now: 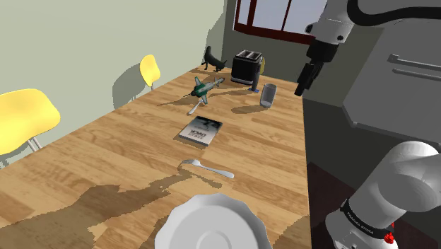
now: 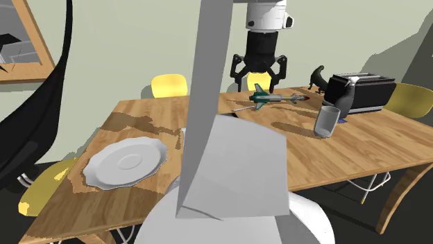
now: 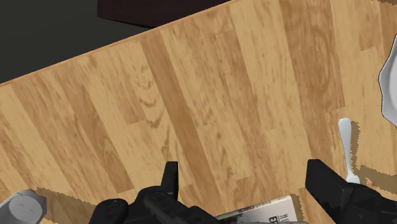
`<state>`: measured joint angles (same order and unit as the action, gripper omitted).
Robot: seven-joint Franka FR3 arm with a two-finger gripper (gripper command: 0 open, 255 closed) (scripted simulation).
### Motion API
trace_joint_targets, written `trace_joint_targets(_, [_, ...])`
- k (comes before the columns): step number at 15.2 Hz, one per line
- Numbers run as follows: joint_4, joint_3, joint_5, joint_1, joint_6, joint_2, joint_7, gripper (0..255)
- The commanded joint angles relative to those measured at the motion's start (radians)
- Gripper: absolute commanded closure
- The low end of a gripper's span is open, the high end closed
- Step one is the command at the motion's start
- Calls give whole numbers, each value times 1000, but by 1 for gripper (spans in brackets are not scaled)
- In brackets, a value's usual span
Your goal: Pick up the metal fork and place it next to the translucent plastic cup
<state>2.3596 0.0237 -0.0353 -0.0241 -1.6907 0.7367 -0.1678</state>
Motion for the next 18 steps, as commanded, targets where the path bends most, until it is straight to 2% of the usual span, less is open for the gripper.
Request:
trace_joint_targets(1, [0,0,0,0,0,0,0,0])
trace_joint_targets(10, [48,145,-77,60,-203,-166,140,0])
trace_joint_targets(18, [9,271,-99,97,-377,-388,269,0])
